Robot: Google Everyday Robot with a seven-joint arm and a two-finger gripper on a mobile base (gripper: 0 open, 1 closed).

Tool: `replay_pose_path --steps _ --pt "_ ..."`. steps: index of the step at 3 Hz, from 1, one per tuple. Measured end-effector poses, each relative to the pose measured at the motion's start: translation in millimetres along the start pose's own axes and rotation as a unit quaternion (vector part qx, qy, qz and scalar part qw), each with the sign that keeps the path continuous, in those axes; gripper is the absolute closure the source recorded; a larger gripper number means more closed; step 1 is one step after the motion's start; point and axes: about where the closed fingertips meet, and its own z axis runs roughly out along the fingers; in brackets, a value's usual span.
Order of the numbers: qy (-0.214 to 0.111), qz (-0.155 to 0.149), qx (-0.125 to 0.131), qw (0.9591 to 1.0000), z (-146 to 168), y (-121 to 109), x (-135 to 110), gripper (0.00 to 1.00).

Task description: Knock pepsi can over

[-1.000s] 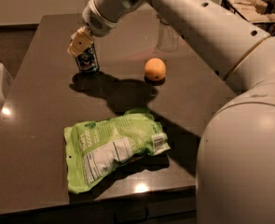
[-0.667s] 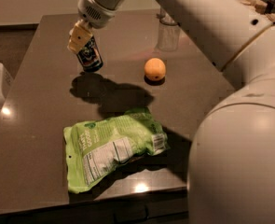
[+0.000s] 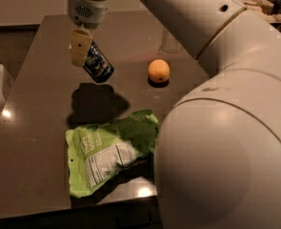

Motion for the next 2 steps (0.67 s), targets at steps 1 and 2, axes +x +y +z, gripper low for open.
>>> replay_pose_path --steps 1,2 --pt "0.039 -0.018 -0.018 0.9989 9 2 8 1.00" --pt "0.060 -0.033 -0.029 0.9972 24 1 8 0.82"
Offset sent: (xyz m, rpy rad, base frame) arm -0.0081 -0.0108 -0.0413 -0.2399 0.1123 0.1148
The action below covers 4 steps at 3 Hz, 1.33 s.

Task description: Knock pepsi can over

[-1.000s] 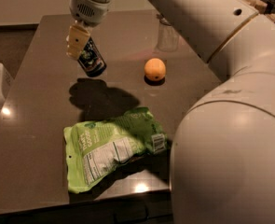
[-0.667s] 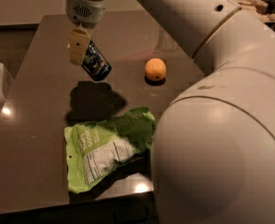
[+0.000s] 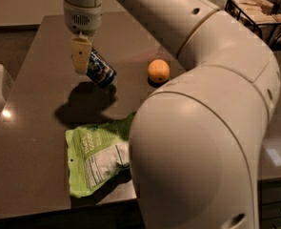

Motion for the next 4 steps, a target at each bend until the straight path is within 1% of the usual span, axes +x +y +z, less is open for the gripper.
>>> replay_pose_path --steps 1,2,3,4 --pt "0.024 -0.012 -0.010 0.9996 23 -7 -2 0.51" --pt "0.039 -0.015 -0.013 0.9990 36 -11 1 0.28" --pt "0.045 -0.013 -0.015 0.9988 45 -13 6 0.05" --pt "0.037 -0.013 -0.006 0.9992 48 -18 1 0.00"
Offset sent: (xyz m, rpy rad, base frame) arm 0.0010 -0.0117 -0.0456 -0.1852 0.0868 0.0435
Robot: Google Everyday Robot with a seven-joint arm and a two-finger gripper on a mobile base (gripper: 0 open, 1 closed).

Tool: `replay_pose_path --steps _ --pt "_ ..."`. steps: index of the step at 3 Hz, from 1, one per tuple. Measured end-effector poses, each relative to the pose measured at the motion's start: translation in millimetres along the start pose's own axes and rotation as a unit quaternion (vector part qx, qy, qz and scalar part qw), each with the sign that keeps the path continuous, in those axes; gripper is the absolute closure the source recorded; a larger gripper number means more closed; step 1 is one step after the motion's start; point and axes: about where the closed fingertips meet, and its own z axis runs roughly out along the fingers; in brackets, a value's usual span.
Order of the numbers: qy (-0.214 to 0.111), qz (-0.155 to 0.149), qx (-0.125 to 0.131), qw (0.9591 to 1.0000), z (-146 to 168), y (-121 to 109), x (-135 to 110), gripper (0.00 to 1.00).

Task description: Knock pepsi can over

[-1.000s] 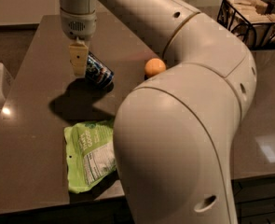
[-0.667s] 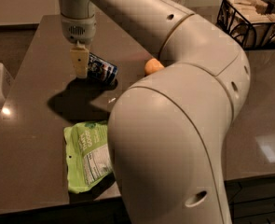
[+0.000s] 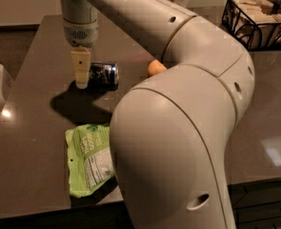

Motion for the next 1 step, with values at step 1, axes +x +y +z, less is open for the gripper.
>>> replay_pose_path --steps 1 --pt "-0.001 0.000 0.001 1.0000 0.3 -0.6 -0.5 0.00"
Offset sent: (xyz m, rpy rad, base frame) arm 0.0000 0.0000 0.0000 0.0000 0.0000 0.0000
